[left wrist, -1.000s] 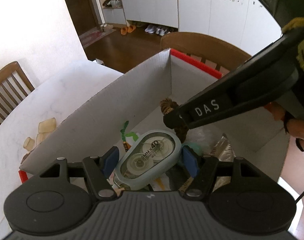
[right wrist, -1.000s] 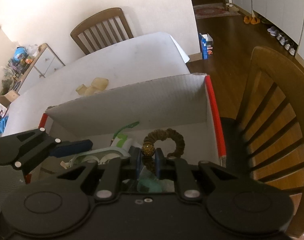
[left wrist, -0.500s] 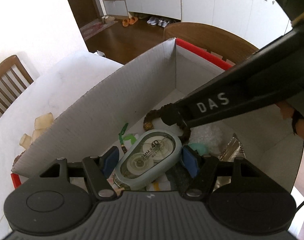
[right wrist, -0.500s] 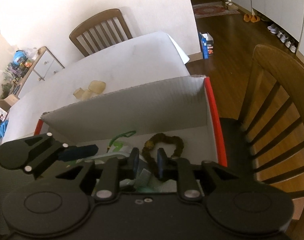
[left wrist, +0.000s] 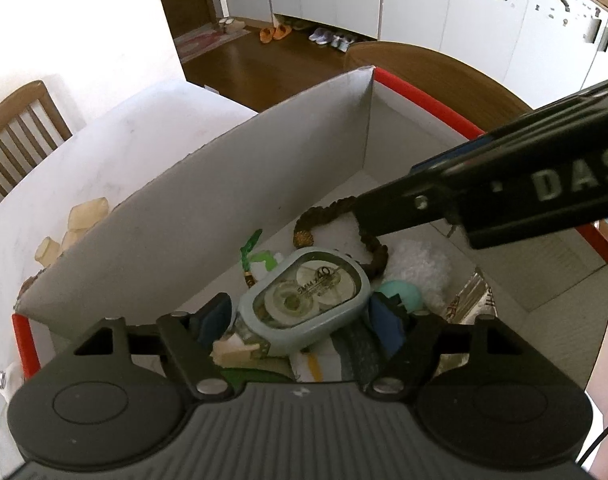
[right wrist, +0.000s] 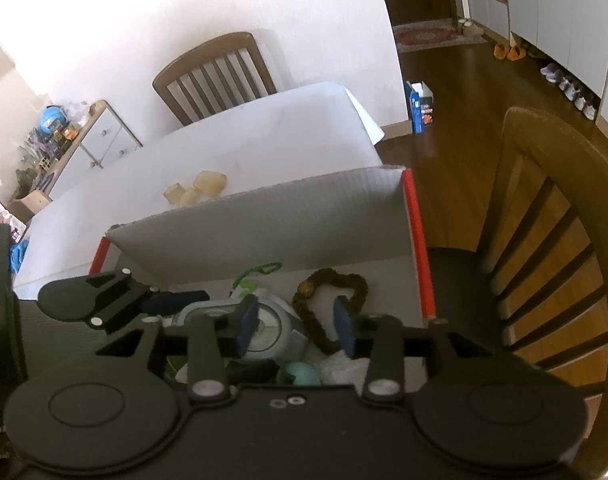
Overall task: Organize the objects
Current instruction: 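Open both tools to drop tape dispenser and rope toy in the box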
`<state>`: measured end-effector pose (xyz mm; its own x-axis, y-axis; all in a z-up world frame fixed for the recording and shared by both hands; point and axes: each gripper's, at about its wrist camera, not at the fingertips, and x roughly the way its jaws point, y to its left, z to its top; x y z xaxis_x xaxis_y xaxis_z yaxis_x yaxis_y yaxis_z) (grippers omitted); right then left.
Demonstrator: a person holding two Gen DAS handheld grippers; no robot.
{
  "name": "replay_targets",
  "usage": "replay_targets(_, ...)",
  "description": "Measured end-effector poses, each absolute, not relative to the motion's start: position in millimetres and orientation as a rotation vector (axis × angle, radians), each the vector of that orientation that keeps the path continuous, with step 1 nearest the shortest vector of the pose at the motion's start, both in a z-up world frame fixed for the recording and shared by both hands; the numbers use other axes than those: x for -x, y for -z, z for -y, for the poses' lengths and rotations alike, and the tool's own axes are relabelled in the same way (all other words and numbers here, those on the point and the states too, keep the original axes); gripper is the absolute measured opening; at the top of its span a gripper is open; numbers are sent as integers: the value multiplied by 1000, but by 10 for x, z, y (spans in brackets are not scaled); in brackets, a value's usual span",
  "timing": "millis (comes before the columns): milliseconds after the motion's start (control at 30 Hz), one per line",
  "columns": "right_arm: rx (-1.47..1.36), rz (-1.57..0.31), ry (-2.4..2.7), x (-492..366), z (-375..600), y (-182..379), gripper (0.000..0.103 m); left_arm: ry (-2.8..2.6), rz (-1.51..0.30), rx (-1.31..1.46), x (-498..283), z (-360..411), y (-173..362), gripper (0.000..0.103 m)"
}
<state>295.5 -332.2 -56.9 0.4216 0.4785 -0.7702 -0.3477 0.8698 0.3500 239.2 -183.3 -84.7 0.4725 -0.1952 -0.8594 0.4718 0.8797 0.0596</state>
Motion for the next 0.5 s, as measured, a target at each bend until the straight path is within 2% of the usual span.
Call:
replay_targets(67, -146, -1006, -521, -2926, 3341, 542, 46, 411, -994, -298, -2365, 1814, 825, 77)
replay_targets(100, -146, -1006, -520, -2914, 3345, 533, 46, 410, -989, -291, -2351, 1797, 808, 82)
replay_targets(167, -140, -1005, -522, -2880, 3349, 514, 46, 415, -975, -278, -2332, 1777, 765, 87)
replay_targets(500, -115, -975, -538, -2623, 3298, 341, 56, 410, -918, -200, -2180, 1471, 587, 87)
